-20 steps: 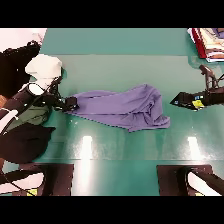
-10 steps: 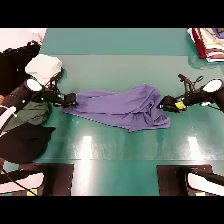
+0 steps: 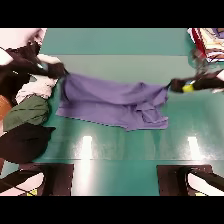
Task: Fold the shirts.
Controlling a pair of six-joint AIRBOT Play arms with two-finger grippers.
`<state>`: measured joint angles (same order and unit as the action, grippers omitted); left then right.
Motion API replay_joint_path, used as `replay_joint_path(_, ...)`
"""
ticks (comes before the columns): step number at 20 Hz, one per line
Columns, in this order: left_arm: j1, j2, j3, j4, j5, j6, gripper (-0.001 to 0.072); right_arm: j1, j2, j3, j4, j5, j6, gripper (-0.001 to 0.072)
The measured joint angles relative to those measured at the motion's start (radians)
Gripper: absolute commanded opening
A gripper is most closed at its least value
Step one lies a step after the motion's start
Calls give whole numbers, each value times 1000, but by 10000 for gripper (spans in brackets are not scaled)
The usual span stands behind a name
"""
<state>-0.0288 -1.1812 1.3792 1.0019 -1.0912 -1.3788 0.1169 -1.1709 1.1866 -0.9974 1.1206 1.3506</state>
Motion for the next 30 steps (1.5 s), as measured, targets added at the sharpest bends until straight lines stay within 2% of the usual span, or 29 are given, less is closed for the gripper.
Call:
replay_joint_path(9,0,307,518,8,-5,-21,23,-171,336,510,1,11,-6,11)
replay_joint_path(13,0,349,651,-33,-13,-65,23,-308,375,689,2,52,-6,10)
replay_joint_path(16,0,359,674,-106,-24,-81,23,-389,325,849,10,109,-7,9)
replay_joint_path(20,0,360,551,-142,-98,-114,23,-394,192,981,27,158,-7,10)
replay_joint_path(24,0,359,212,-144,-139,-143,23,-244,31,881,-2,170,-7,10)
replay_joint_path(26,0,354,-9,-117,-98,-151,23,-156,-69,806,-56,189,-6,9)
replay_joint_path(30,0,270,-340,-57,91,-161,23,-35,-299,712,-124,196,-6,10)
